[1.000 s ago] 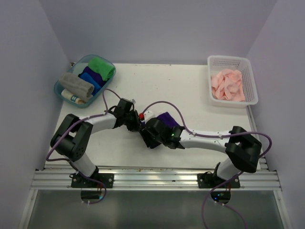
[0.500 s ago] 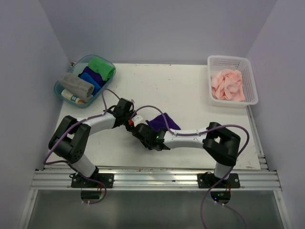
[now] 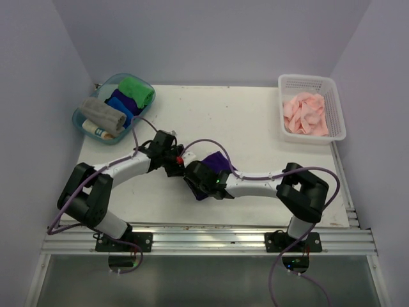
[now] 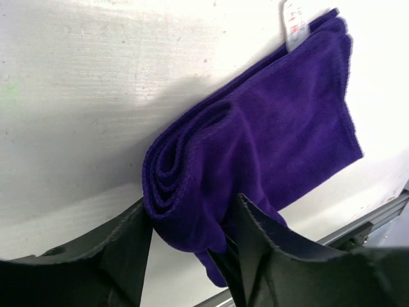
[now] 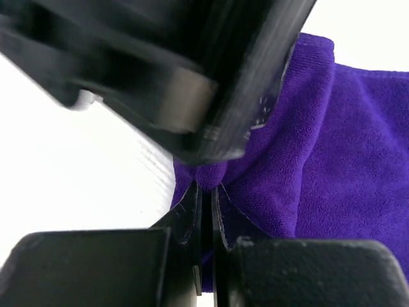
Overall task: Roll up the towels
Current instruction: Roll the towel
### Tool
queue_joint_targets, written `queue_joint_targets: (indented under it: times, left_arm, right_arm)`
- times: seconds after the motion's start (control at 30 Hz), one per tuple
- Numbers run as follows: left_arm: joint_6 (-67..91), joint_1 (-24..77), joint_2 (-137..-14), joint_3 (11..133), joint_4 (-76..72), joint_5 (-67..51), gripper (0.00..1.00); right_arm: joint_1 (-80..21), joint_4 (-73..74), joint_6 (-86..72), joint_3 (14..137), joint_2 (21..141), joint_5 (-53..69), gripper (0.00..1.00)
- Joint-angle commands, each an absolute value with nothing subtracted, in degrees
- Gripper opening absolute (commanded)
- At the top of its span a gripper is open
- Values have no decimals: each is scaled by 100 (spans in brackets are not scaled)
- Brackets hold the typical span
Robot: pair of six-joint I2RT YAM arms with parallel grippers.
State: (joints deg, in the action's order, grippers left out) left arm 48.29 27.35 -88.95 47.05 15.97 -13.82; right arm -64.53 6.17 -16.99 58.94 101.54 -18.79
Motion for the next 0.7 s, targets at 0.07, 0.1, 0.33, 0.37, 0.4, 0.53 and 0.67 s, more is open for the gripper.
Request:
queue_joint_targets:
  times: [0.07,0.1,0.33,0.37,0.4,0.53,0.67]
  left_arm:
    - [4659,2549,-8350,4913,1854,-1231,64]
    - [4650,2497,-8315,4939,1889,-1213,64]
    - [4658,2391,-8008,4992,2100,-1116,60]
    - [4667,2382,-7989,4983,2101,-1116,58]
    - [4676,2382,-7963,4975,2101,-1108,57]
    - [4702,2373,-7805,4896,1961,-1178,50]
    - [4650,2391,-7708,4790,1706,-1432,45]
  right_arm:
    - [-6214,106,-2030,5573,9554,-669,0]
    - [-6136,79,-2074,5537,9519,-416,0]
    - [-5485,-500,-2802,5072,9176,798,0]
    - [-5380,-553,-2865,5028,9124,895,0]
    - [-5318,-615,-2926,4984,9106,1027,0]
    - [-5037,-1071,-3365,4712,9053,1581,0]
    - [-4659,-1712,-3910,4369,9097,2187,0]
